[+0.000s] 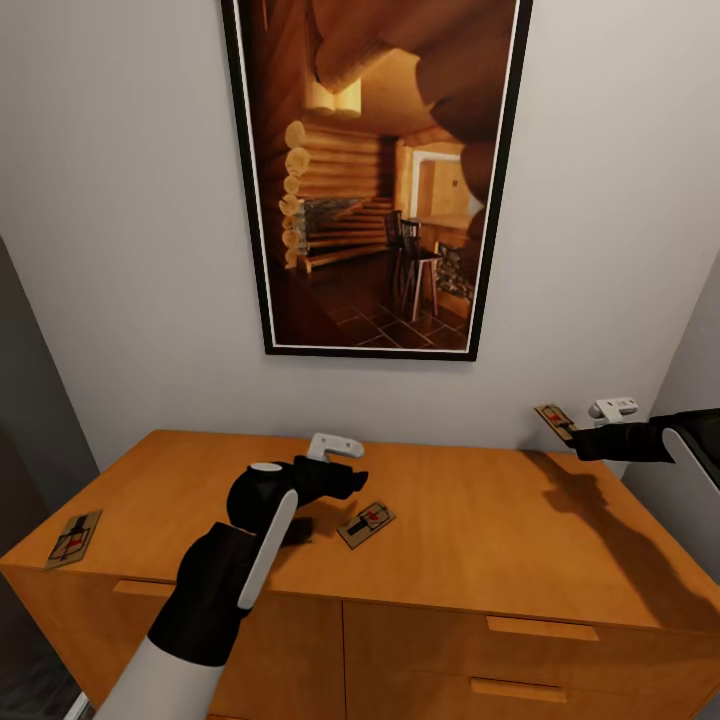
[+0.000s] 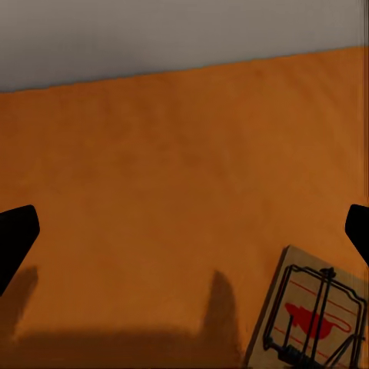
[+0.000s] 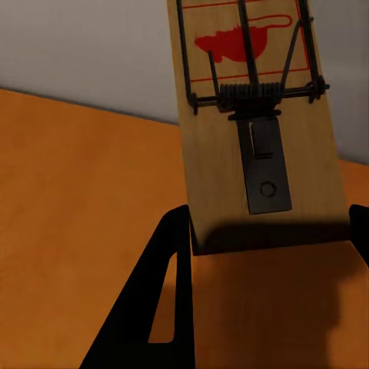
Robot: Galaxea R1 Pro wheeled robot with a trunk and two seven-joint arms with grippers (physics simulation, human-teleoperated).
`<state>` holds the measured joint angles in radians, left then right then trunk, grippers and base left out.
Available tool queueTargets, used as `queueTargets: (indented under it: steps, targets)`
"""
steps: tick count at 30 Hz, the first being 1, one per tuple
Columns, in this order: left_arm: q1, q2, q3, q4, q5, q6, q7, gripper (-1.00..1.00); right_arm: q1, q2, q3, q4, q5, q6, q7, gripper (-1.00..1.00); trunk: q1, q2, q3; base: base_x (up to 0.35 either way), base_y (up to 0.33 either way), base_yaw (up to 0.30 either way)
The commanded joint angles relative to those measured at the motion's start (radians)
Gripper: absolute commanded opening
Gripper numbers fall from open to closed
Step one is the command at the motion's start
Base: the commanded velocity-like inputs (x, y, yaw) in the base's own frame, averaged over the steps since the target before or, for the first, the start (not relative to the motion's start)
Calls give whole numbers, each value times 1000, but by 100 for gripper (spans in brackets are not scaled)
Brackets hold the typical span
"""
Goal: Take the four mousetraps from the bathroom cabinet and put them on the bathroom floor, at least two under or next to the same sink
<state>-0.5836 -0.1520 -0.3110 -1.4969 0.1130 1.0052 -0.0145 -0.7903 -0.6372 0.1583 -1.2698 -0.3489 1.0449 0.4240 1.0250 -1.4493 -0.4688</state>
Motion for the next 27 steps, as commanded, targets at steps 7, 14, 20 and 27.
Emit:
queueTargets:
  steps: [7,14,20,27]
  targets:
    - [-1,6,-39,1,1,3,0,100,-1,-1,1,0,8,2,9,-100,0,-1,-1,0,0,0]
    - [-1,12,-193,7,7,5,-1,100,-1,-2,2,0,8,2,9,-100,0,-1,-1,0,0,0]
    - [-1,11,-196,9,9,6,-1,100,-1,-4,3,0,8,2,9,-100,0,-1,-1,0,0,0]
    - [-1,18,-199,19,7,4,-7,100,-1,-4,4,0,8,2,9,-100,0,-1,-1,0,0,0]
